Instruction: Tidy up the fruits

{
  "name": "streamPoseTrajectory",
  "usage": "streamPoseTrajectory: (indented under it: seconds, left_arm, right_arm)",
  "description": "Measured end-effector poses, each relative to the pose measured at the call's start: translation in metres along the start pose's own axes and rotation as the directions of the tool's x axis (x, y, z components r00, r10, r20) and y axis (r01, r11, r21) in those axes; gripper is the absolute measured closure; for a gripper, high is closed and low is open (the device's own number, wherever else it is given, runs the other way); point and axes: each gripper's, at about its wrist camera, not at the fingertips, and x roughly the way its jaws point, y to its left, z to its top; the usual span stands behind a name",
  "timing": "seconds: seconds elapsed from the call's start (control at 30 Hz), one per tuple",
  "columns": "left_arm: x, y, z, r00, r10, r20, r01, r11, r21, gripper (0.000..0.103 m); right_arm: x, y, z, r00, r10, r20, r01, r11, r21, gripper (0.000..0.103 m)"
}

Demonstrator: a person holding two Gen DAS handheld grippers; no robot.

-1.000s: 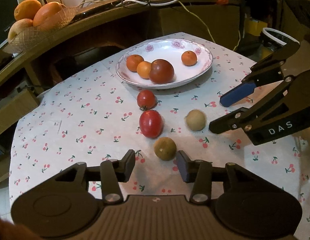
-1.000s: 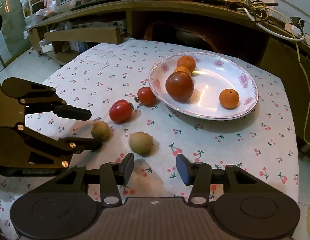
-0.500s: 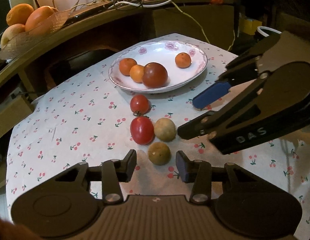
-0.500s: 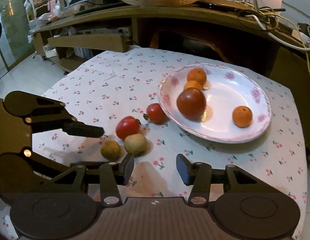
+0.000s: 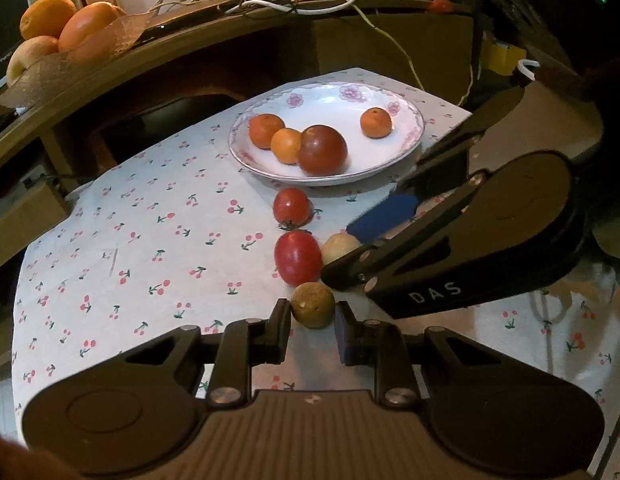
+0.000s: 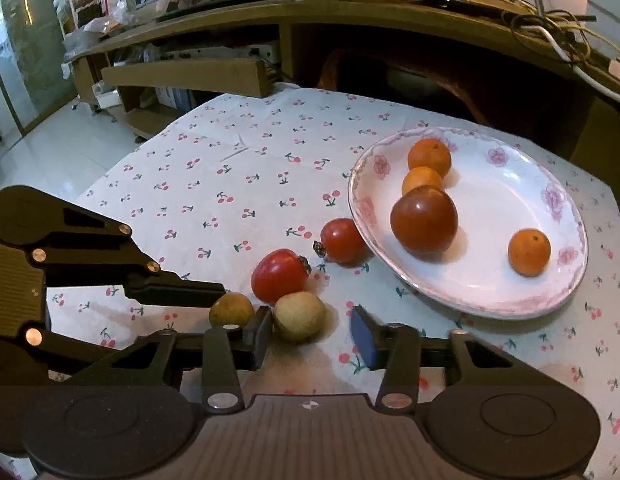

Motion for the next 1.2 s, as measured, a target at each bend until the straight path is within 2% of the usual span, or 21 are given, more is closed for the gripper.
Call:
streamPoseTrajectory:
  seconds: [0.23,0.4,0.77,1.2]
  left_arm:
    - [-0.005,0.003,0.006,1.0,0.006,0.021,-0.005,1.0,-0.008,0.073]
    - [-0.008,-0.001,0.021,0.999,0.005,0.052,-0.005,1.0,-0.003,0.073]
    - [0.009,-0.014,0.067,0.993,0.015,0.117,-0.017,1.0,0.014,0.073]
    - [0.049,-0.013,0.082,0.994,0.053,0.097,-0.057,0.998,0.039,0.073]
  right_arm:
    - [-0.006,-0.002,0.0,1.0,0.003,-0.016,-0.003,0.999,0.038,0.074]
    - [-0.024,-0.011,0.003,0.999,0.0,0.034,-0.002,0.998,0.068,0.074]
    - [-0.042,-0.053,0.012,0.988,-0.104,0.111,0.084,0.982,0.172,0.074]
    - [-0.022,-0.08,0.016,0.986,-0.148,0.077,0.126,0.962,0.241,0.073]
